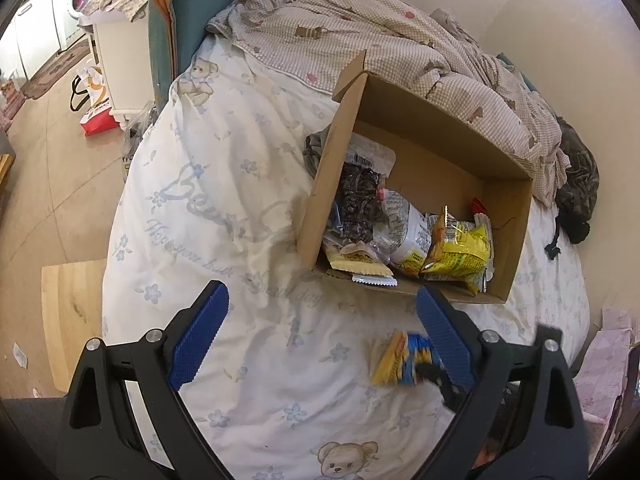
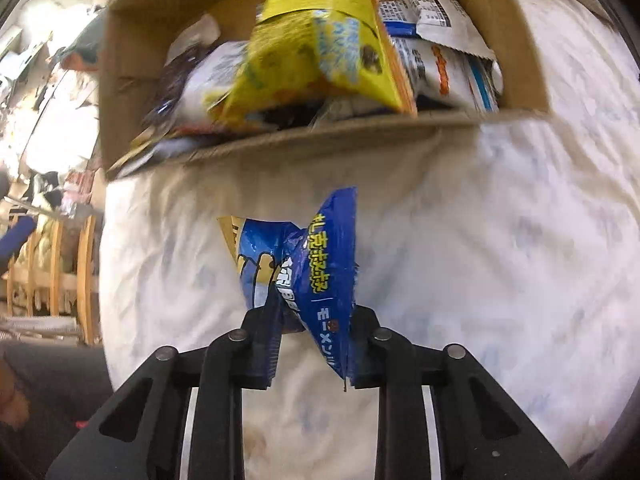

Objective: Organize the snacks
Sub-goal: 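Lift the blue bag with the right gripper and lower it into the box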

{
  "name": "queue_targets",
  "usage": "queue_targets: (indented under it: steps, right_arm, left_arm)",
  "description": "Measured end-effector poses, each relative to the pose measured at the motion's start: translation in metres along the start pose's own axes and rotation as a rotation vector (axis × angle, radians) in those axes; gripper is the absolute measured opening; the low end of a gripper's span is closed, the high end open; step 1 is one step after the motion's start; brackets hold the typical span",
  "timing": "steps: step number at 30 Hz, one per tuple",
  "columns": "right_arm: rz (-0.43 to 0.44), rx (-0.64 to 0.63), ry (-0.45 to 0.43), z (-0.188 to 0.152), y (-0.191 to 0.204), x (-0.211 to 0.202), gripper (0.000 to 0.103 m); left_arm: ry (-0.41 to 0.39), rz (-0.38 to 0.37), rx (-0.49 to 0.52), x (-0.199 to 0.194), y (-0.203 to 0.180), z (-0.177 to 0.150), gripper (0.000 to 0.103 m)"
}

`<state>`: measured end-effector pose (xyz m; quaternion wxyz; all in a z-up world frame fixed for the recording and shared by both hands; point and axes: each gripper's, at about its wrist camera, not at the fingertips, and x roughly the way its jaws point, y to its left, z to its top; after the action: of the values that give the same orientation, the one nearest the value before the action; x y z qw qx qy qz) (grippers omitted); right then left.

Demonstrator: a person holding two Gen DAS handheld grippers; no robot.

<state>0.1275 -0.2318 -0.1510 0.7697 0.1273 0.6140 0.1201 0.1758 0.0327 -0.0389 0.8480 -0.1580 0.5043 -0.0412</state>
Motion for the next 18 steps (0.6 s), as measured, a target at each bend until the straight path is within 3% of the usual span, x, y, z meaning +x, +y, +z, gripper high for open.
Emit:
queue_targets:
  steps: [5, 9, 18]
  right_arm:
    - [0.015, 0.006, -0.006, -0.026, 0.001, -0.023, 0.023]
    - [0.058, 0.024, -0.081, -0.03, 0.003, -0.059, 0.023]
    - [0.038, 0.163, -0.305, 0.037, -0.022, -0.136, 0.023]
  left_arm:
    - [-0.001, 0.003, -0.014, -0.001, 0.002, -0.001, 0.093]
    - [-0.023, 0.059, 0.004, -0.005, 0.002, -0.001, 0.093]
    - [-0.037, 0.126, -0.01, -0.002, 0.01, 0.003, 0.093]
